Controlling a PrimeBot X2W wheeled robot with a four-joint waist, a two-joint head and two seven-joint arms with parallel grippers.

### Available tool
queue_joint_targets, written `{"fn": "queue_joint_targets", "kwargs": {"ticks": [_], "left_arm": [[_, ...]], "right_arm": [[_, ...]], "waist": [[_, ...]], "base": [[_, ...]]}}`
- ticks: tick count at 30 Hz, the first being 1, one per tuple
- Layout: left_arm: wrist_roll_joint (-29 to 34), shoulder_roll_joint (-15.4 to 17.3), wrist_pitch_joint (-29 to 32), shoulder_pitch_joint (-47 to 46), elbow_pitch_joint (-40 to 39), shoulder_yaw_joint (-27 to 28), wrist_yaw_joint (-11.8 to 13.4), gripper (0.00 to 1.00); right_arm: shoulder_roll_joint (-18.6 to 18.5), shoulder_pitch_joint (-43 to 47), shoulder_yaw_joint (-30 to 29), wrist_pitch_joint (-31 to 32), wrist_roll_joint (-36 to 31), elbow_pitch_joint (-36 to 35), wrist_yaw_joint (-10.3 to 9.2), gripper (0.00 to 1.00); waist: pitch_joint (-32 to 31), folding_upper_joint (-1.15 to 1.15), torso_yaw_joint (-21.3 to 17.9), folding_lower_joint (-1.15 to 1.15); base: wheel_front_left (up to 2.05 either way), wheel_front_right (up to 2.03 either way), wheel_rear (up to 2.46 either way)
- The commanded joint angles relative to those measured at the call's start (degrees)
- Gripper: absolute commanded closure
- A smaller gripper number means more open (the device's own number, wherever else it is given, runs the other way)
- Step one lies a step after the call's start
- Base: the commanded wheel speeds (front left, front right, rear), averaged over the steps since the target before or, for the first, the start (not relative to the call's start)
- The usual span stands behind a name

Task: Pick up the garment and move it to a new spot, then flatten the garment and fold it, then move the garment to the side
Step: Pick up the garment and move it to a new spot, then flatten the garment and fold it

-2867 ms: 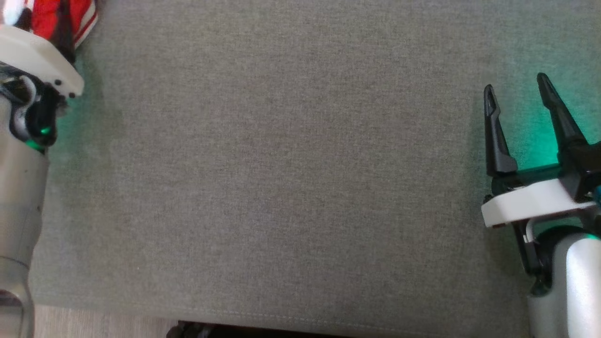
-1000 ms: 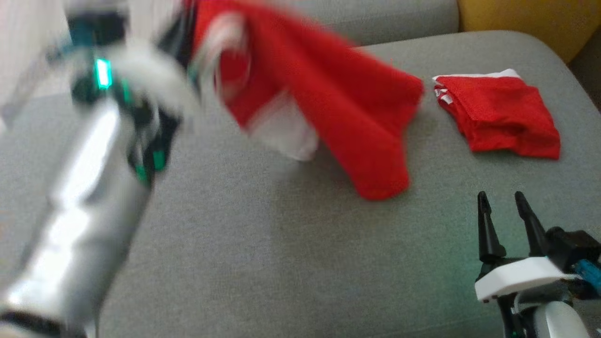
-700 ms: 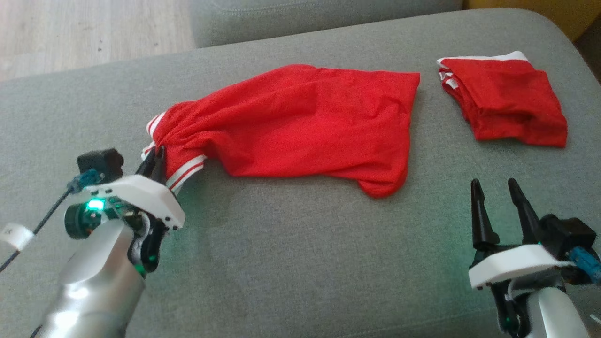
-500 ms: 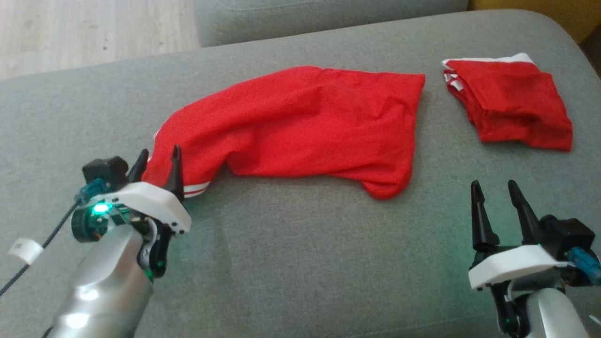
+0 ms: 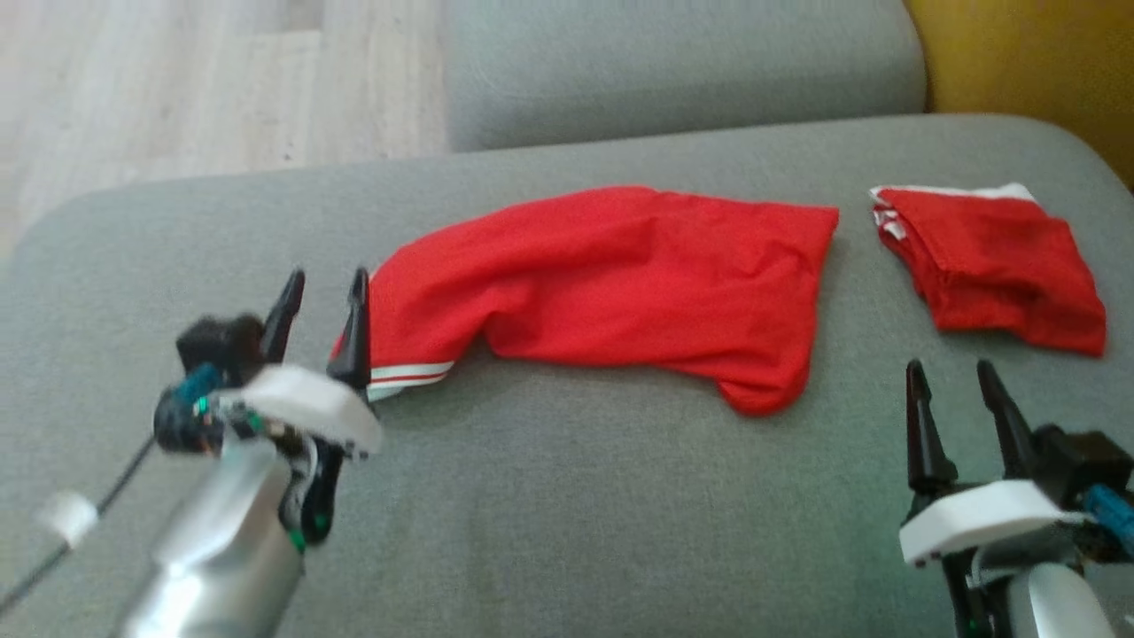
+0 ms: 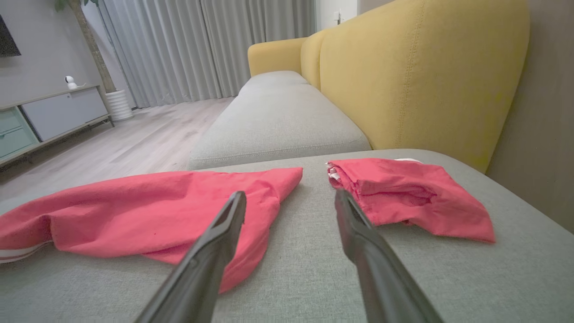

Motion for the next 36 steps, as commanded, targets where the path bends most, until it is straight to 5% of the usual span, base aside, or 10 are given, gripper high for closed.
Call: {"fn": "queue_joint_targets", "kwargs": {"ticks": [1,13,22,36], "left_arm": [[0.1,2.1,-1.0,1.3,-2.7,2.9,1.2,0.00],[1.9,2.6,-1.5,25.2,-21.9,11.7,8.6,0.00],[6.3,1.9,-1.5,33.6,-29.3,11.7,10.8,0.00],[7.3,1.8,-1.2,34.4,-31.6,10.2,11.8,0.00]], "right_arm": [[-0.3,-0.7,1.2,-0.5,0.0,-2.3,0.37,0.00],[-0.3,4.6,5.8,-2.9,2.9,-1.3,0.37,0.00],[-0.3,7.0,6.3,-4.3,4.3,0.5,0.37,0.00],[-0.3,6.3,6.9,-4.5,4.0,2.2,0.37,0.00]], "waist": [[-1.6,0.00,1.4,0.01],[-4.2,0.00,3.0,0.01],[-5.4,0.00,4.5,0.01],[-5.0,0.00,4.9,0.01]], "base": [[0.00,0.00,0.00],[0.00,0.00,0.00],[0.00,0.00,0.00],[0.00,0.00,0.00]]}}
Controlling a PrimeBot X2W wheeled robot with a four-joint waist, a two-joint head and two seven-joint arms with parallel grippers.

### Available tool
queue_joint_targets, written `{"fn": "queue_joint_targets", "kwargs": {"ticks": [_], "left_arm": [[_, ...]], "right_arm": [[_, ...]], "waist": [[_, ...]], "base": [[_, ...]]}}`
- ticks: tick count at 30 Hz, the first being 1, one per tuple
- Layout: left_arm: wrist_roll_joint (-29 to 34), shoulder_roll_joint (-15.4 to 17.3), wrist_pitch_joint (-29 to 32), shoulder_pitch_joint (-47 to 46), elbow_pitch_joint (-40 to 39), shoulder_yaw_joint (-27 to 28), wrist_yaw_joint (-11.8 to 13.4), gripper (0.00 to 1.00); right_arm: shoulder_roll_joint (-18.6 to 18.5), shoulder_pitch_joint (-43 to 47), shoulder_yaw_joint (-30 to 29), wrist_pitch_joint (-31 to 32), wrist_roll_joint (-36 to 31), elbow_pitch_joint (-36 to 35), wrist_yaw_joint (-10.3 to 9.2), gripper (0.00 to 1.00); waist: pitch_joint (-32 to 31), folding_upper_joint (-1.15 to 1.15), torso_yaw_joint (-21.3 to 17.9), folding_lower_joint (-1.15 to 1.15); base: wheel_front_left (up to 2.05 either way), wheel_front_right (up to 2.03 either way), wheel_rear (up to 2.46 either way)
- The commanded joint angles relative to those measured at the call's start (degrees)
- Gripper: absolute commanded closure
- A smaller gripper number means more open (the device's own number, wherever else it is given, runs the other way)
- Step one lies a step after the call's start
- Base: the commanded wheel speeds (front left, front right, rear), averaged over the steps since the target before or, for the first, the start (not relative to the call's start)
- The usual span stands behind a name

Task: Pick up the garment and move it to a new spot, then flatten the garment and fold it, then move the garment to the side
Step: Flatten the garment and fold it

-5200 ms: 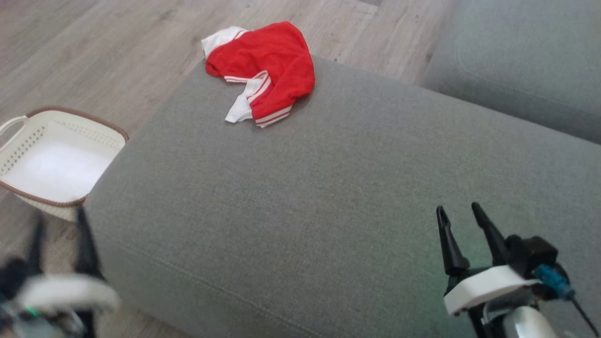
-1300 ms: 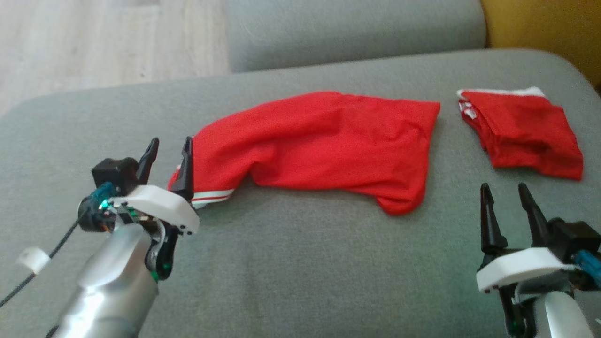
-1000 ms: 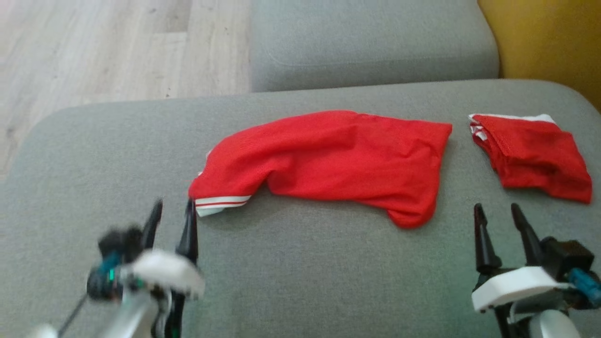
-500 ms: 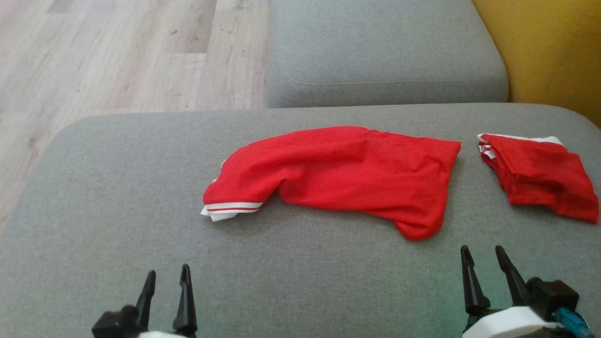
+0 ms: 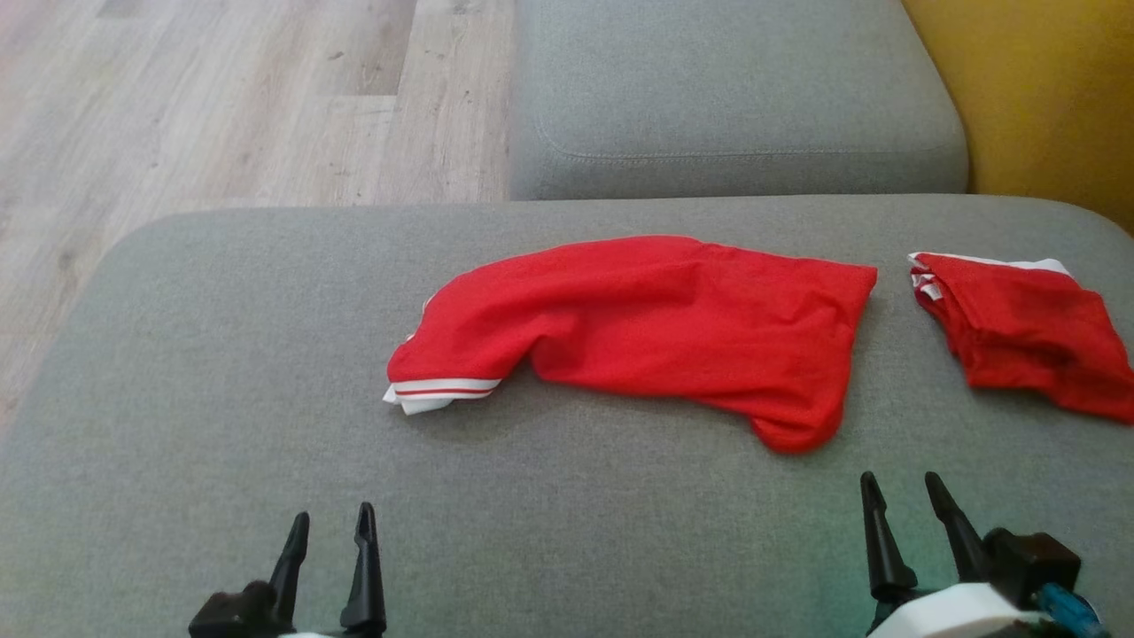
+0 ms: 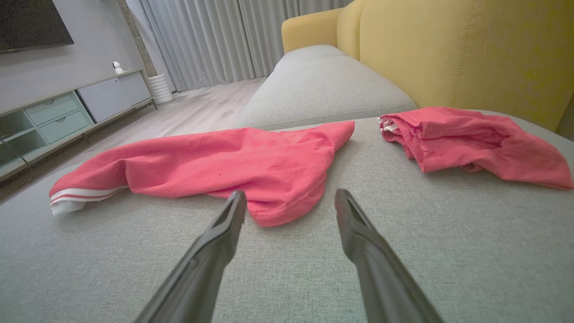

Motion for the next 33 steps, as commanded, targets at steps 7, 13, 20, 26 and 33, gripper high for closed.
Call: {"fn": "queue_joint_targets", "kwargs": {"ticks": [7,13,20,26,33], "left_arm": [[0.1,0.6,-0.3,-2.7,-2.4,1.8,0.7,0.00],[0.0,0.8,-0.2,-3.1,-2.7,1.9,0.9,0.00],[0.3,0.9,0.0,-3.8,-3.5,1.8,1.3,0.00],[0.7,0.4,0.0,-4.6,-3.9,1.2,1.2,0.00],[1.3,-0.9,-0.2,-7.1,-4.4,0.9,0.8,0.00]], "right_arm": [[-0.4,-2.7,1.1,-0.9,-0.3,-1.4,0.37,0.00],[-0.4,-3.1,0.6,-0.9,-0.3,-1.1,0.37,0.00],[-0.4,-7.1,-2.9,0.8,-3.4,-0.7,0.37,0.00],[-0.4,-12.0,-2.4,2.9,-7.6,2.7,0.37,0.00],[-0.4,-20.3,-2.0,5.1,-13.2,13.5,0.37,0.00]], "waist": [[0.4,0.00,-0.2,0.00],[0.9,0.00,0.3,0.00],[3.1,0.00,2.1,0.00],[5.7,0.00,4.2,0.00],[10.7,0.00,7.4,0.00]], "base": [[0.00,0.00,0.00],[0.00,0.00,0.00],[0.00,0.00,0.00],[0.00,0.00,0.00],[0.00,0.00,0.00]]}}
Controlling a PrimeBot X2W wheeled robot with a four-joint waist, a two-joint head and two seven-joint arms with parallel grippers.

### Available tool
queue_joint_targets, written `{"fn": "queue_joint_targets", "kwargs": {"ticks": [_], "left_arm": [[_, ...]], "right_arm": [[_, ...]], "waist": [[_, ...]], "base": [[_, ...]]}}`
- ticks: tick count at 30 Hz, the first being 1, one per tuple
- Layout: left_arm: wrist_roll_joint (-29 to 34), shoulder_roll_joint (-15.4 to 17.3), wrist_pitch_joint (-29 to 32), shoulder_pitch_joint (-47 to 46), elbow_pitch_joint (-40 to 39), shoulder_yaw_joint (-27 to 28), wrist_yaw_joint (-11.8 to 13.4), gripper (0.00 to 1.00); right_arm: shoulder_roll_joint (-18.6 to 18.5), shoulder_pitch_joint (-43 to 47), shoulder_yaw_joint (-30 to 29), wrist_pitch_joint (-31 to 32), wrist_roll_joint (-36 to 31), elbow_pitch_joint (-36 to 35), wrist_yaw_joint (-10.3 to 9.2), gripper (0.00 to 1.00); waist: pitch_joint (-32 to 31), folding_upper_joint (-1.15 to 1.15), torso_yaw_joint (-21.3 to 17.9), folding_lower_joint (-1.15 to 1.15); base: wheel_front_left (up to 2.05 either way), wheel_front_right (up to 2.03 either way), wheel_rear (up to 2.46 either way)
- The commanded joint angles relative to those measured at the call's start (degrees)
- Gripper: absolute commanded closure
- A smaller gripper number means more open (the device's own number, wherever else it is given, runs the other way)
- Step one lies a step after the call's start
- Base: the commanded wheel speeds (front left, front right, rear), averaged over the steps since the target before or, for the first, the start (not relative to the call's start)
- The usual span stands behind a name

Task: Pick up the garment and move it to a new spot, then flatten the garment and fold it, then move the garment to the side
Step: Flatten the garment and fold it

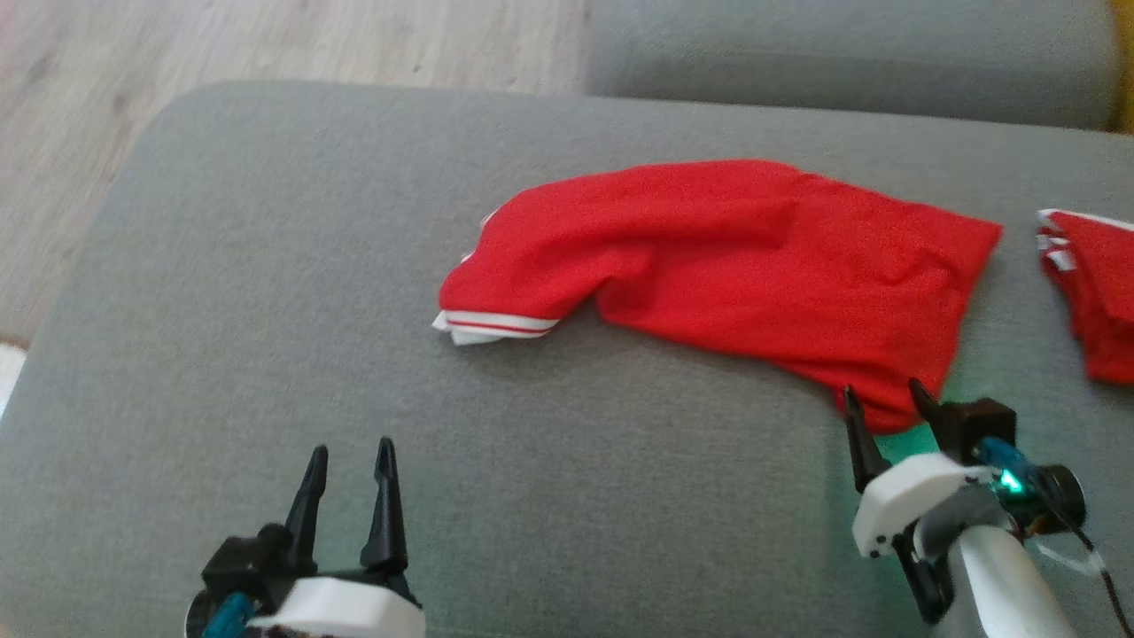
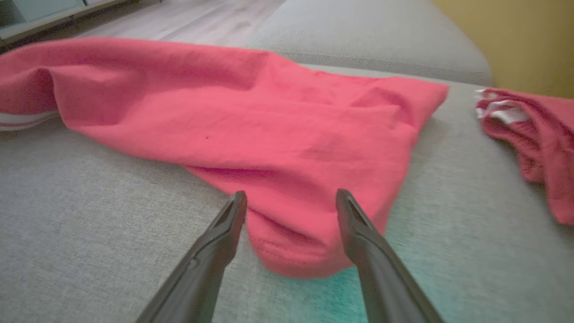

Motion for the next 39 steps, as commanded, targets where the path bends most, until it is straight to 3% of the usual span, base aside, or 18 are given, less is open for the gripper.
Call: {"fn": "queue_joint_targets", "kwargs": {"ticks": [1,6,8,10,17,23,32,39], "left_arm": [[0.7,-0.1,-0.4,-3.4,-1.6,1.7,-0.1,0.00],[1.1,-0.9,-0.6,-4.4,-0.9,2.3,-0.5,0.00],[1.2,-1.1,-0.7,-4.5,-0.6,2.6,-0.6,0.00],[1.2,-1.2,-0.7,-4.3,-0.3,2.9,-0.7,0.00],[1.6,-1.1,-0.8,-2.7,0.1,3.4,-0.7,0.00],[1.6,-1.1,-0.8,-0.6,0.4,3.1,-0.8,0.00],[1.7,-0.9,-0.7,0.7,-0.7,2.5,-0.4,0.00],[1.8,-0.8,-0.6,0.4,-0.8,2.2,-0.5,0.00]], "right_arm": [[-0.3,-3.7,1.1,-0.1,-1.1,0.3,0.37,0.00],[-0.3,-8.1,-0.9,0.4,-7.1,8.6,0.37,0.00],[-0.3,-9.2,-1.7,0.0,-8.6,10.3,0.37,0.58],[-0.3,-10.0,-2.4,-0.4,-9.7,11.9,0.37,1.00],[-0.3,-12.3,-0.8,-6.0,-8.3,11.4,0.37,1.00],[-0.3,-9.4,5.0,-6.5,-5.4,1.0,0.37,1.00],[-3.5,4.4,8.1,6.8,-4.4,-25.6,0.37,1.00],[-4.7,13.2,10.2,13.8,-0.8,-30.4,0.37,1.00]], "waist": [[2.2,0.00,2.0,-0.01],[3.7,0.00,3.8,-0.01],[3.7,0.00,4.0,-0.01],[3.2,0.00,3.9,-0.01],[0.1,0.00,1.1,-0.01],[-3.7,0.00,-3.1,-0.01],[-5.2,0.00,-7.4,-0.01],[-4.5,0.00,-7.5,-0.01]], "base": [[0.00,0.00,0.00],[0.00,0.00,0.00],[0.00,0.00,0.00],[0.00,0.00,0.00],[0.00,0.00,0.00],[0.00,0.00,0.00],[0.00,0.00,0.00],[0.00,0.00,0.00]]}}
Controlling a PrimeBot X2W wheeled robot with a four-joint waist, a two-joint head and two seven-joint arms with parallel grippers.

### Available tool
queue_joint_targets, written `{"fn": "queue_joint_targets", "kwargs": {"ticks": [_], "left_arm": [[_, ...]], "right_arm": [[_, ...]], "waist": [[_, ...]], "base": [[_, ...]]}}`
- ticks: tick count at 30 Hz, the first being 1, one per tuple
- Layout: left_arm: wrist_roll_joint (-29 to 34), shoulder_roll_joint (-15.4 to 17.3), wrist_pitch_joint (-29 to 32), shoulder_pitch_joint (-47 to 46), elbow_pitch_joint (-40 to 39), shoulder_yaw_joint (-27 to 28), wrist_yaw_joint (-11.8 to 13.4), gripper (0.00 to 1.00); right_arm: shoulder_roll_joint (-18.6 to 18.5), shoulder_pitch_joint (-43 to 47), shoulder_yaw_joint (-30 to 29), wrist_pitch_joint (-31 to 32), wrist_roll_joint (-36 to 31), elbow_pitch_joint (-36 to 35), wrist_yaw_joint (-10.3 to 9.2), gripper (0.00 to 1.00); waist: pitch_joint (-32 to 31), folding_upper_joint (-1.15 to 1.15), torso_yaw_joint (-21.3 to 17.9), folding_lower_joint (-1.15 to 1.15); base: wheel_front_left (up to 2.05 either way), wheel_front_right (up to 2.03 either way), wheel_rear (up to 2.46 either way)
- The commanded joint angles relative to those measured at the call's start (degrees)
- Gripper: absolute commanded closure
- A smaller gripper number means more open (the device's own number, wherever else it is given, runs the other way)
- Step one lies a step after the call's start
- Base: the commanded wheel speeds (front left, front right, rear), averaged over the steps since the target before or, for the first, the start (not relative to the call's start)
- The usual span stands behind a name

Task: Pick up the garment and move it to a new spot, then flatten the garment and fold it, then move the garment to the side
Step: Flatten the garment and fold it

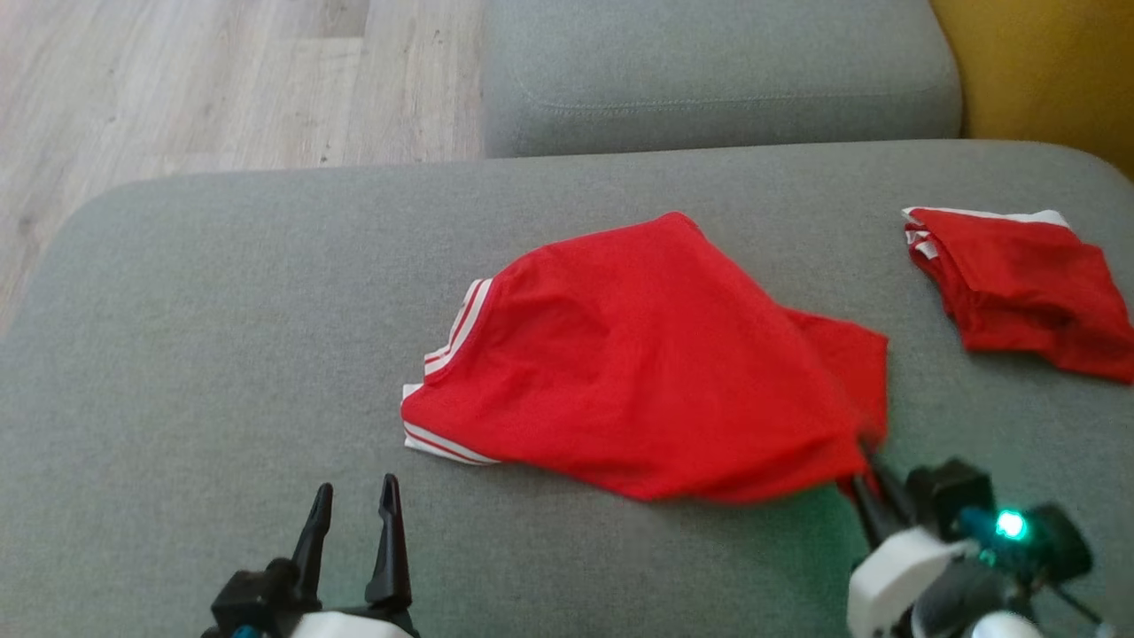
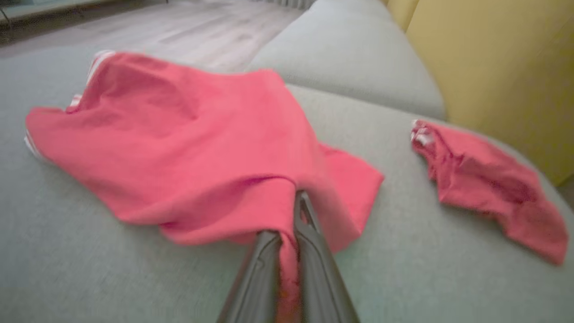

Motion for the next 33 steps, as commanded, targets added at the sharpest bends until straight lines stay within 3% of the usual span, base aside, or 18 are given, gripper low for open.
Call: {"fn": "queue_joint_targets", "kwargs": {"ticks": [1,4,5,6,7,12,20,26,29,33], "left_arm": [[0.8,0.6,-0.4,-2.0,-1.7,1.6,0.0,0.00],[0.7,0.7,-0.4,-2.1,-1.6,1.6,0.0,0.00],[0.7,0.7,-0.4,-2.1,-1.5,1.6,0.0,0.00],[0.6,0.7,-0.4,-2.1,-1.5,1.6,0.1,0.00],[0.6,0.7,-0.4,-2.1,-1.6,1.7,0.2,0.00],[0.4,0.7,-0.5,-1.7,-1.5,1.9,0.5,0.00],[0.3,0.2,-0.5,-1.9,-1.3,1.9,0.2,0.00],[0.8,0.0,-0.5,-3.0,-1.3,1.4,0.0,0.00],[0.8,0.1,-0.5,-3.3,-1.2,1.6,-0.1,0.00],[1.1,-0.1,-0.5,-4.1,-1.3,1.5,-0.2,0.00]], "right_arm": [[-0.9,-1.5,1.6,0.2,0.7,-1.1,0.37,1.00],[-0.1,-0.4,2.2,0.0,1.5,2.3,0.37,1.00],[0.2,-0.3,2.3,-0.3,1.6,3.1,0.37,0.70],[0.5,-0.1,2.3,-0.5,1.7,3.7,0.37,0.18],[0.8,-0.1,2.2,-0.8,1.8,4.0,0.37,0.00],[1.3,0.7,0.8,-1.3,1.8,3.0,0.37,0.00],[0.4,0.3,-3.7,0.3,2.9,-6.2,0.37,0.00],[-0.3,-3.8,-7.3,1.5,3.0,-8.7,0.37,0.00],[-0.8,-6.0,-8.4,2.7,3.0,-8.2,0.37,0.00],[-2.7,-9.7,-8.8,4.4,3.3,-2.0,0.37,0.00]], "waist": [[0.2,0.00,0.2,0.00],[0.4,0.00,0.4,0.00],[0.5,0.00,0.4,0.00],[0.4,0.00,0.4,0.00],[0.4,0.00,0.3,0.00],[0.2,0.00,-0.4,0.00],[0.1,0.00,-0.8,0.00],[1.2,0.00,1.5,0.00],[2.2,0.00,2.8,0.00],[3.9,0.00,4.6,0.00]], "base": [[0.00,0.00,0.00],[0.00,0.00,0.00],[0.00,0.00,0.00],[0.00,0.00,0.00],[0.00,0.00,0.00],[0.00,0.00,0.00],[0.00,0.00,0.00],[0.00,0.00,0.00],[0.00,0.00,0.00],[0.00,0.00,0.00]]}}
